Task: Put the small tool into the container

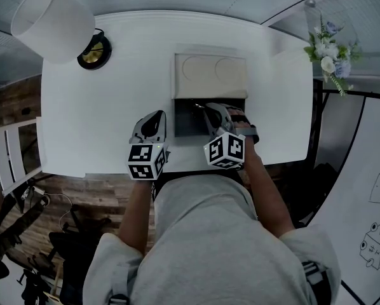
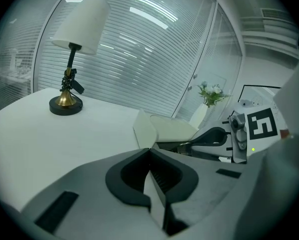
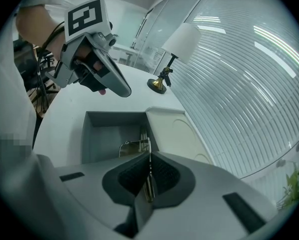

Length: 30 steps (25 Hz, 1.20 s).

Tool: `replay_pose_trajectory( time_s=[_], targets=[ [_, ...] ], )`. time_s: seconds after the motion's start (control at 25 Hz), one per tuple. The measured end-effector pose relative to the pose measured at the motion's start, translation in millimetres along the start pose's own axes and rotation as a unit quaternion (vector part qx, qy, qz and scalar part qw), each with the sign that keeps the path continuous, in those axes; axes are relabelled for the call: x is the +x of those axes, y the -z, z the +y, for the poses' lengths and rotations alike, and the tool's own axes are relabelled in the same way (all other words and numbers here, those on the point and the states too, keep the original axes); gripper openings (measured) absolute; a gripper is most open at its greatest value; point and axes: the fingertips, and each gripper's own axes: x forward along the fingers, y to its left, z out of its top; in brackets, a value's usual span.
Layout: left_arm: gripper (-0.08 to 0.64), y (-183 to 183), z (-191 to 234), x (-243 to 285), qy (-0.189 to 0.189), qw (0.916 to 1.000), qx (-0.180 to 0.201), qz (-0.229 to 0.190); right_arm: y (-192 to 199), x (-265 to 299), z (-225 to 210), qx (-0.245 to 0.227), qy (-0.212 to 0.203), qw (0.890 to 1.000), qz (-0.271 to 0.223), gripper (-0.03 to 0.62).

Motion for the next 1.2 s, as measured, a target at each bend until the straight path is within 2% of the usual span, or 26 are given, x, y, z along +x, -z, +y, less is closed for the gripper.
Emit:
replay_pose_trajectory(
  time_s=[0.96, 1.2],
  targets=[
    [0.023, 5, -12, -3, 0.008, 1.0, 0.004, 0.003, 7, -3, 9, 0.012, -0.015, 1.0, 0.016, 0.029],
    [0.023, 7, -18, -4, 0.009, 0.9999, 0.006, 0.004, 13, -5, 16, 0.028, -0.031, 0.999, 0.022, 0.029]
  ],
)
